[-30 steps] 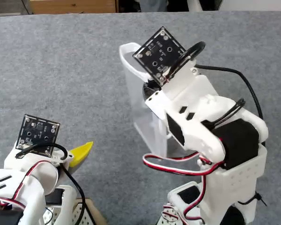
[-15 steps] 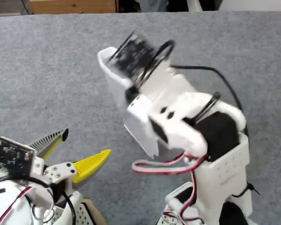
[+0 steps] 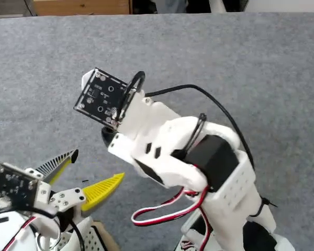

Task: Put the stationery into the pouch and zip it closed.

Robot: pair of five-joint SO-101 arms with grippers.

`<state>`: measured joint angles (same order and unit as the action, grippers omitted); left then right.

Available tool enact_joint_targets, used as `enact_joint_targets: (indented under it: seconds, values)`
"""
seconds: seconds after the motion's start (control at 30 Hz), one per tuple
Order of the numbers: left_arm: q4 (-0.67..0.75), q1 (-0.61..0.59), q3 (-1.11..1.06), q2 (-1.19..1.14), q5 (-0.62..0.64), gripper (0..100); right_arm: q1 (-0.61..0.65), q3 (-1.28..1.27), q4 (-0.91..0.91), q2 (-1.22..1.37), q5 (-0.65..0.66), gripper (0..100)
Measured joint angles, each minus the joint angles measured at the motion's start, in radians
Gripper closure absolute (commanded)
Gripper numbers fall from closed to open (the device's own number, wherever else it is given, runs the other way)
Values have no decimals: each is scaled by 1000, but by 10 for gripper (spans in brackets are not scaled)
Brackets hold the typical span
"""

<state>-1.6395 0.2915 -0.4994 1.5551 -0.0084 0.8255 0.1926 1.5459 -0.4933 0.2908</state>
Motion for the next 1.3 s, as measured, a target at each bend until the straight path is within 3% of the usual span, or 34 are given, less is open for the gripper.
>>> enact_joint_targets:
  seconds: [0.3,0.5,0.73,1.1,1.3]
  values:
    - [0,0,0,3,0,622,35,6,-31,21,-21,987]
    - [0,0,0,3,0,622,32,256,104,29,52,987]
    - [0,0,0,3,0,622,-95,410,213,29,71,987]
    - [0,6,0,3,0,622,-166,252,219,14,130,987]
    - [0,6,0,3,0,622,-331,218,219,-44,230,987]
